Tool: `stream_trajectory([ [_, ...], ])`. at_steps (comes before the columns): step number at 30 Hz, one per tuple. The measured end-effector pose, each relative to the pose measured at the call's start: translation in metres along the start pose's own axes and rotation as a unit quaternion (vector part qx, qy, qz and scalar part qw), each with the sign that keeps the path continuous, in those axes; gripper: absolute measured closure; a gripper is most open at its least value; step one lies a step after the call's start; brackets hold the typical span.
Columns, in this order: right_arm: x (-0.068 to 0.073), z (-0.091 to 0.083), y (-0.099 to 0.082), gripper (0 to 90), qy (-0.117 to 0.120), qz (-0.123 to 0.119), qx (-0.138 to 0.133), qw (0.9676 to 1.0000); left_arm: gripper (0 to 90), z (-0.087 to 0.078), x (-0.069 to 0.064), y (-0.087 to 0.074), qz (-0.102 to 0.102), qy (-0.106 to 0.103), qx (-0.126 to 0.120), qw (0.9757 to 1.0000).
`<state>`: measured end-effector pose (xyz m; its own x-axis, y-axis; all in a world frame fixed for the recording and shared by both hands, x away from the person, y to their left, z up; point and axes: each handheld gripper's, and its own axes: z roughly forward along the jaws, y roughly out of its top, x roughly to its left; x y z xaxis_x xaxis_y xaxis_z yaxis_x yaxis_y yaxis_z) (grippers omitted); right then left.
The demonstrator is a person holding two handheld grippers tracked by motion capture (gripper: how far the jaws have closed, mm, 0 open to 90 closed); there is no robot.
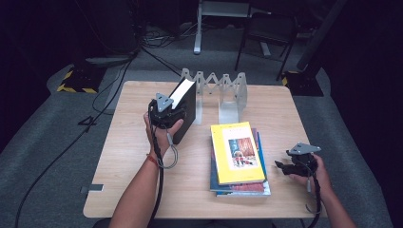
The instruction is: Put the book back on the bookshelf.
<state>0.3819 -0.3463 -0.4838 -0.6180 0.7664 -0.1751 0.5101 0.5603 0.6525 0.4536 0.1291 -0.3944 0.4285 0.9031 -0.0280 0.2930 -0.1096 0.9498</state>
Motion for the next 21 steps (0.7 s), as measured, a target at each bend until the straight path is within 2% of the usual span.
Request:
stream_trajectory([
  [8,0.0,0.001,0.0,32.9,0.001,-0.004,0.001,1.0,45.4,-0.002,0.002,0.002,0.001,-0.004,0.003,1.0],
  [10,0.0,0.0,0.0,33.0,0.002,-0.005,0.0,1.0,46.6,-0.002,0.002,0.004,0.014,-0.009,0.009,0.9998],
  [13,0.001,0.0,0.0,33.2,0.001,-0.006,0.001,1.0,48.5,-0.002,0.001,0.006,0.019,-0.011,0.014,0.9997],
  [16,0.001,0.001,0.0,33.3,0.001,-0.006,0.004,1.0,49.8,0.0,-0.004,0.01,0.031,-0.005,0.021,0.9993],
  [21,0.001,0.0,0.0,33.5,0.001,-0.005,0.002,1.0,51.1,0.005,-0.006,0.014,0.022,0.009,0.013,0.9996],
])
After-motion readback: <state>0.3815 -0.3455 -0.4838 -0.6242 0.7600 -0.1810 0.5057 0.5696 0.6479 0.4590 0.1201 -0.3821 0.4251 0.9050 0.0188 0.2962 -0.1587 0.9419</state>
